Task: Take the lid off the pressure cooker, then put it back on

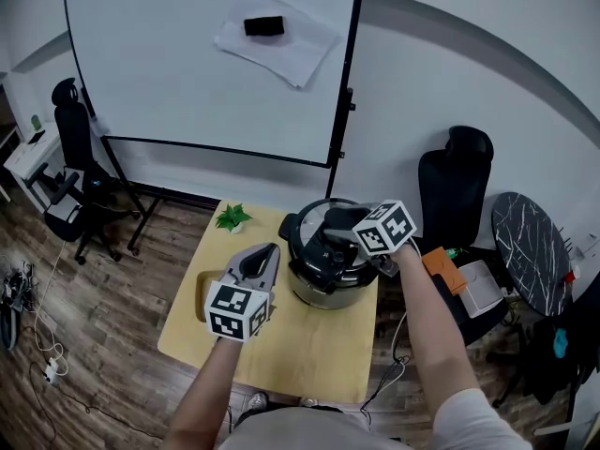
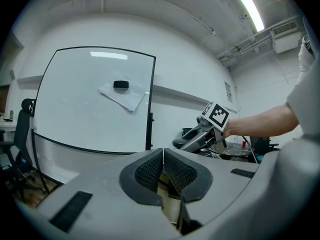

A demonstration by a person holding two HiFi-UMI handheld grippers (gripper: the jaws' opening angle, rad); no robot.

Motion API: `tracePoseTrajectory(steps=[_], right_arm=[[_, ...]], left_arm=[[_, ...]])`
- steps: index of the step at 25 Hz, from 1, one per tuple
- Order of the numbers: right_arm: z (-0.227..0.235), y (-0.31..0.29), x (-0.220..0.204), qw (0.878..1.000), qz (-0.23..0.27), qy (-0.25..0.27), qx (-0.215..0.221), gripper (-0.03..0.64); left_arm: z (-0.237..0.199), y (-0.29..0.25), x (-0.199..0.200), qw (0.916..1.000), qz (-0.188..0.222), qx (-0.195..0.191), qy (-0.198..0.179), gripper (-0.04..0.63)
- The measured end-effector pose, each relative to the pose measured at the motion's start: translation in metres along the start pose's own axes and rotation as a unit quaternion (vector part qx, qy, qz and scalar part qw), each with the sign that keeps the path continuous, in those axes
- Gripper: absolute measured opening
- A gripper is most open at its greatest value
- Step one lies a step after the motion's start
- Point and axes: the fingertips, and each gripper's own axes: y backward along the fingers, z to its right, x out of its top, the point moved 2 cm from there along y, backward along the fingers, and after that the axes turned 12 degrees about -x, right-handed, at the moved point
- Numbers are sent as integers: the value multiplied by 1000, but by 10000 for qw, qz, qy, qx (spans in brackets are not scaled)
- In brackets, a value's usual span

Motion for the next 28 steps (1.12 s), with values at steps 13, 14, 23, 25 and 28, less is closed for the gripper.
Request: tracePoseTrajectory(steps=[13, 14, 23, 25, 28], right_arm=[[-4, -1, 2, 9962, 5, 529, 690, 276], [-4, -1, 2, 9957, 22, 561, 737, 276], [-4, -1, 2, 9948, 91, 615, 806, 279], [-3, 1, 2, 9955, 115, 633, 701, 290], [-1, 7, 7, 9964, 277, 540, 586, 351]], left_arm=[[6, -10, 6, 9999, -94, 112, -90, 18], [6, -10, 6, 9998, -96, 122, -94, 17], [11, -10, 11, 9997, -92, 156, -139, 17], [11, -9, 12, 9998, -84, 133, -152, 17], [12, -8, 12, 9998, -72, 78, -163, 17]])
